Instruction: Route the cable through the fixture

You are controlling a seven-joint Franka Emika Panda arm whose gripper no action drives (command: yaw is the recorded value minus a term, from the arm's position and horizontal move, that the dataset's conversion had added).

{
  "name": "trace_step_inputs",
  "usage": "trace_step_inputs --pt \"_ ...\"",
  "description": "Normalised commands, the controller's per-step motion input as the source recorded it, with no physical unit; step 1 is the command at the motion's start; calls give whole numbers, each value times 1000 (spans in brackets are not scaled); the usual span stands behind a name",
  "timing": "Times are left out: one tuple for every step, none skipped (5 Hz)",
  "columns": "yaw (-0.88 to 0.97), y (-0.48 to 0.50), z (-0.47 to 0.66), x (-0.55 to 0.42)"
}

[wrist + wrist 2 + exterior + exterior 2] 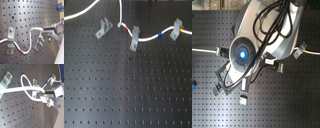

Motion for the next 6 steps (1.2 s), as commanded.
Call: trace_step_inputs --pt "0 353 611 -55" --pt "91 577 481 -254" --pt "0 370 408 -372" --pt "-248 104 332 -471" --pt "-366 24 300 -410" --pt "-385 -28 273 -366"
